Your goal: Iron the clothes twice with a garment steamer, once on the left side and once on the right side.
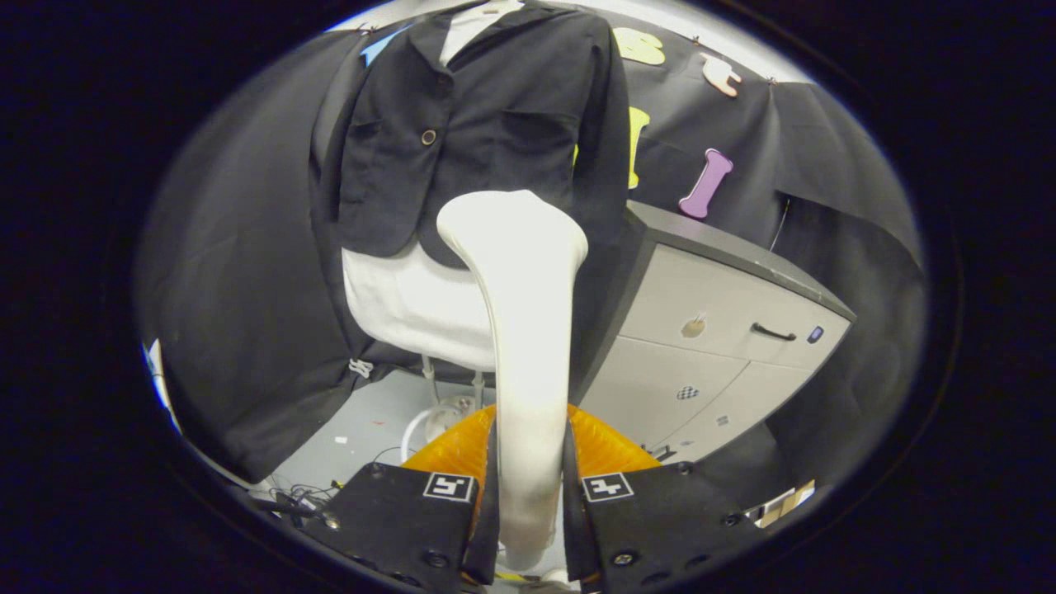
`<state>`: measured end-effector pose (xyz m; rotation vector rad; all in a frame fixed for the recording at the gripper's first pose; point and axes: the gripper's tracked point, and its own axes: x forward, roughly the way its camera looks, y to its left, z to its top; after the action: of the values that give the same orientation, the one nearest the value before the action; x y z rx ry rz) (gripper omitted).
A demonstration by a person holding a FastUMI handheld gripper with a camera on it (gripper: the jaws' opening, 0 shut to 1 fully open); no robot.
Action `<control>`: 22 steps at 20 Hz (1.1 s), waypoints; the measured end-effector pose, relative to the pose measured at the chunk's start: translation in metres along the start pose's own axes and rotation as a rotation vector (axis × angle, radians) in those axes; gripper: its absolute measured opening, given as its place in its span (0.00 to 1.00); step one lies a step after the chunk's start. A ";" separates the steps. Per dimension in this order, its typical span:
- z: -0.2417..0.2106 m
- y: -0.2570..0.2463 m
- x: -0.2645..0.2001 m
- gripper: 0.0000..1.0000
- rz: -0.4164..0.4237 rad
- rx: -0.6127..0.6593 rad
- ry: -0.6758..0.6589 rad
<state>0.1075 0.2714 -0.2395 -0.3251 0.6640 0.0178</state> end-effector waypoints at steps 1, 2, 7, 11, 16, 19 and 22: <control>0.003 -0.013 -0.006 0.34 0.014 -0.006 -0.014; 0.007 -0.026 -0.011 0.34 0.027 -0.014 -0.026; 0.013 -0.105 -0.044 0.34 0.069 -0.034 -0.101; 0.002 -0.167 -0.068 0.34 0.066 -0.018 -0.147; -0.027 -0.236 -0.094 0.34 0.038 0.016 -0.158; -0.035 -0.269 -0.108 0.34 0.002 0.051 -0.169; -0.048 -0.293 -0.122 0.34 -0.037 0.085 -0.164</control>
<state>0.0170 -0.0110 -0.1153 -0.2509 0.4949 -0.0189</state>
